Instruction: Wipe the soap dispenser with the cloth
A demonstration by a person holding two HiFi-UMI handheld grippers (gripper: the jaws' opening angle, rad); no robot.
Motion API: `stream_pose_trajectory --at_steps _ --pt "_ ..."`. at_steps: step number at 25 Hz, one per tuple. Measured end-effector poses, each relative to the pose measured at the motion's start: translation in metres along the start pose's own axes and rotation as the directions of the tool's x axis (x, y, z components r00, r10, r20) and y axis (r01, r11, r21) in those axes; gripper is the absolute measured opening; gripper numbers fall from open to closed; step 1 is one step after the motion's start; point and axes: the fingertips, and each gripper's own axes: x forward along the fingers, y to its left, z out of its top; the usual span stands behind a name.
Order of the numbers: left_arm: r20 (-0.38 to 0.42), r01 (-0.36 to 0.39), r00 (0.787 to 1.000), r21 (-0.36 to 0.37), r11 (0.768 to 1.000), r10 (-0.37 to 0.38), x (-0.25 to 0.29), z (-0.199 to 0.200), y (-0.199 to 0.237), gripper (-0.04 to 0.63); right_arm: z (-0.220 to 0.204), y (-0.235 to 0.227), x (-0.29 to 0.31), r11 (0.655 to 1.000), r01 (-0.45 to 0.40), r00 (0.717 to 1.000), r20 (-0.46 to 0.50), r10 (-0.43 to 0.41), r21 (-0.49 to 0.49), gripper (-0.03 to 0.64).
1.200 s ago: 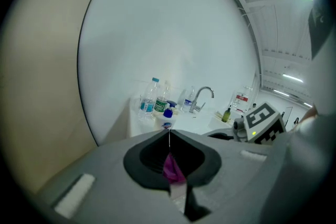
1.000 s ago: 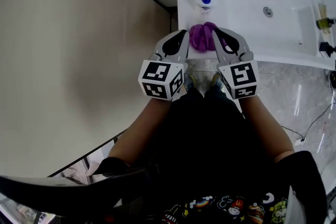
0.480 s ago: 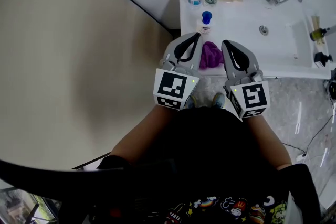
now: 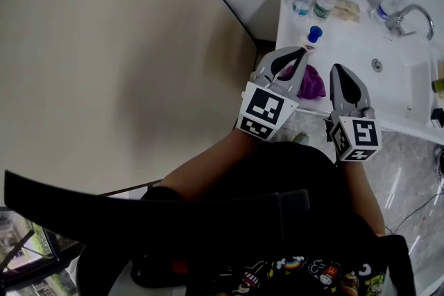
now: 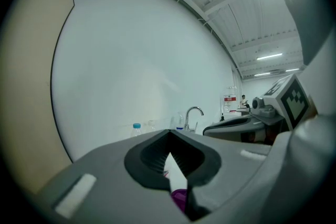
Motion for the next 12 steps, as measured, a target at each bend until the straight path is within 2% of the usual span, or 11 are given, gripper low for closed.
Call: stream_pose_trajectory --at_steps 12 --pt "-0.041 -0.020 0.999 -0.075 0.997 0.017 -0.020 -0.023 0.013 0.000 -0.024 0.022 0.004 1.000 -0.018 0.996 -0.085 0.018 0.007 0.025"
